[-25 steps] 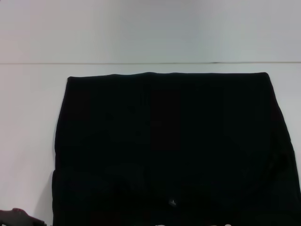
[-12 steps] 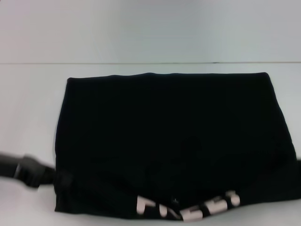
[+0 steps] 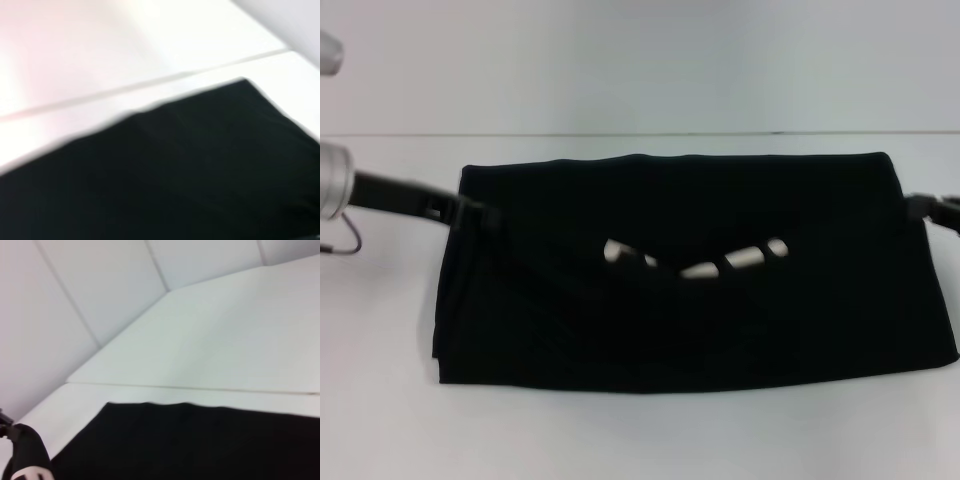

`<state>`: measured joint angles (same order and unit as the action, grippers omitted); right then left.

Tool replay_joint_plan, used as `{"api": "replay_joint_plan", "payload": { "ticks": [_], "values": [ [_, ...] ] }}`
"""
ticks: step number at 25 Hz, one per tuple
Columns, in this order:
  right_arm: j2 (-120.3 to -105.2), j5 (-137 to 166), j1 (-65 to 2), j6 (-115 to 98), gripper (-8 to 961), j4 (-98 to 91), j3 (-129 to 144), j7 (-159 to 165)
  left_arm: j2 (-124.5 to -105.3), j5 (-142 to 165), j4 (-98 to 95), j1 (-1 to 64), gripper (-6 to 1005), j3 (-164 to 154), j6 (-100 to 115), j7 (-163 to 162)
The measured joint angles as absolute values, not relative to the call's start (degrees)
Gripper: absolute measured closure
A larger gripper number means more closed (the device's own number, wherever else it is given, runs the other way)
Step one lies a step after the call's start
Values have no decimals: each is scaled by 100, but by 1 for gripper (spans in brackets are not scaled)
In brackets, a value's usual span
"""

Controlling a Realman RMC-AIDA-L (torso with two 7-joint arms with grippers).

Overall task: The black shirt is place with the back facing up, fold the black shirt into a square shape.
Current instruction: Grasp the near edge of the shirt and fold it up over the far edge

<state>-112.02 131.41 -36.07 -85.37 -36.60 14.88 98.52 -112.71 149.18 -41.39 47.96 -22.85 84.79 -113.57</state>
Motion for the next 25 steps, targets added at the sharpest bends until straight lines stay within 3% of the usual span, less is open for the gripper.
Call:
{"api": "replay_joint_plan", "payload": {
  "ticks": [12,17,25],
  "values": [
    [-11348,13125,-4387,-5696,952,-2531,2182,9964,-11683,14914,-3781,4934,967,-3561,5594,-11587],
    [-11385,13112,-4523,-5148,952,-2488,2292,9965,-11722,14914,-3761,4972,964,-3735,5298,-11591],
    [-11207,13105,-4665,-5084,952,-2547,2287,10086,-11696,14875,-3971,5088,959,-3726,5185,-11601]
  ]
}}
